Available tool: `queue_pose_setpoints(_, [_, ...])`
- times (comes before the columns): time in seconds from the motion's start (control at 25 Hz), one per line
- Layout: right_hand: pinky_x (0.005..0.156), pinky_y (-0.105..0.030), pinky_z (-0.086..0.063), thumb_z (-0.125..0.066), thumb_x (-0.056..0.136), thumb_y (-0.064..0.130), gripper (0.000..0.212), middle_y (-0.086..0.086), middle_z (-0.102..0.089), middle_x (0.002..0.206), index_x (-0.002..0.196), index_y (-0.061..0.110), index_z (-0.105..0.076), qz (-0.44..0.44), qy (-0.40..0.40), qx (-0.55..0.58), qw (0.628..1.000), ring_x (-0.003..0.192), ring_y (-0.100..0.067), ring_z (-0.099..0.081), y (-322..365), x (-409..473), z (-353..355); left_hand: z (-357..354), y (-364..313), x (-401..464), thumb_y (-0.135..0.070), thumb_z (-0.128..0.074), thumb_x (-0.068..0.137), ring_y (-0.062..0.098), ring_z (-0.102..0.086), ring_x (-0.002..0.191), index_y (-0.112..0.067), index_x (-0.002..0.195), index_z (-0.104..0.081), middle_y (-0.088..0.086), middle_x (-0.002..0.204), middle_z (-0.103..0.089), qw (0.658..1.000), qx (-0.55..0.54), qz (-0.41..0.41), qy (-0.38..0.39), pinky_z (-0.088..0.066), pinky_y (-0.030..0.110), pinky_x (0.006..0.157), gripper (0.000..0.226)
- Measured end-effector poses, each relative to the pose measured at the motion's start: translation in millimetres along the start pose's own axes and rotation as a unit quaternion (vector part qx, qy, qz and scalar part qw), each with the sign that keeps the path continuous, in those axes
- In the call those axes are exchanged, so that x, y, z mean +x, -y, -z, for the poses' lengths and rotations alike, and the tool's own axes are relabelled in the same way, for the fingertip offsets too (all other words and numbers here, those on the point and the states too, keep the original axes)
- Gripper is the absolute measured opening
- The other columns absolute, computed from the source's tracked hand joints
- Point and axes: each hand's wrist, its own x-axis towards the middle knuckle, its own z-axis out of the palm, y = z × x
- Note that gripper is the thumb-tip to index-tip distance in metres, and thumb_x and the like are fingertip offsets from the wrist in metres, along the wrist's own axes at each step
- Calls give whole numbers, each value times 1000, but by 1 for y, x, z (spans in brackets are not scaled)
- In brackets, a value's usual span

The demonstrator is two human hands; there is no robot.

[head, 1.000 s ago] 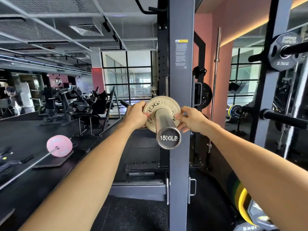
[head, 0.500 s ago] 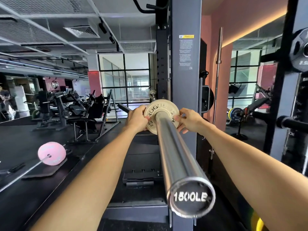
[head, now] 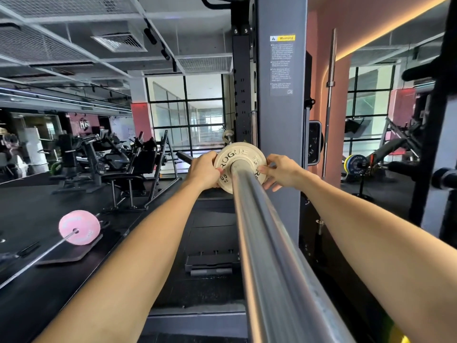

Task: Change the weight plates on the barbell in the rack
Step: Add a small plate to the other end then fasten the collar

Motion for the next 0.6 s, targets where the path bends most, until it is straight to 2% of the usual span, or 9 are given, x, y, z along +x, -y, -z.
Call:
queue_pose_setpoints(0.12, [72,-44,-60,-56,96,31,21,-15,-70,90,97,11,-52,-10,-24,-11,1000,87,-32,-71,-2,-4,-2,2,-1,-5,-25,-66,89,28,-67,89,-28,102,-58,5,105,-67,1000,25,4,5,-57,45,81,15])
queue_pose_setpoints(0.2, [73,-45,-60,-57,94,38,28,-14,-70,98,103,12,-53,-21,-17,-38,999,91,-32,-70,-4,-13,-4,7,0,-13,-39,-66,88,30,-67,89,-29,95,-56,8,107,-66,999,26,9,21,-56,45,82,16])
queue_pose_setpoints(0.28, [75,-47,-59,-60,90,44,38,-13,-67,108,113,14,-52,-28,-12,-68,997,91,-34,-69,-7,-24,-5,16,0,-25,-52,-65,85,29,-61,104,-27,100,-57,5,118,-64,999,43,10,28,-50,38,87,31])
queue_pose_setpoints(0.36, [71,-41,-57,-63,87,45,47,-10,-64,114,122,16,-50,-21,-19,-103,994,82,-28,-65,-7,-38,-3,25,-2,-41,-59,-66,81,26,-54,116,-27,113,-57,-1,124,-60,998,58,16,23,-45,36,90,46])
queue_pose_setpoints(0.44, [71,-34,-49,-63,88,45,53,-7,-60,121,130,16,-47,-17,-19,-128,991,81,-21,-58,-4,-58,-3,34,-5,-63,-57,-70,78,21,-53,112,-30,115,-56,-6,116,-59,998,52,22,26,-44,33,88,49])
queue_pose_setpoints(0.52, [80,-33,-48,-62,88,42,58,-7,-58,127,136,16,-43,-23,-2,-148,989,92,-22,-58,-6,-81,-9,45,-7,-90,-54,-73,77,16,-54,101,-29,110,-57,-9,107,-58,998,43,38,39,-41,29,81,44])
queue_pose_setpoints(0.6, [90,-34,-47,-63,88,39,59,-9,-57,129,138,14,-41,-12,19,-161,987,106,-26,-59,-3,-107,-23,56,-4,-119,-57,-72,75,18,-57,100,-31,108,-57,-4,110,-61,996,45,58,46,-43,30,80,45])
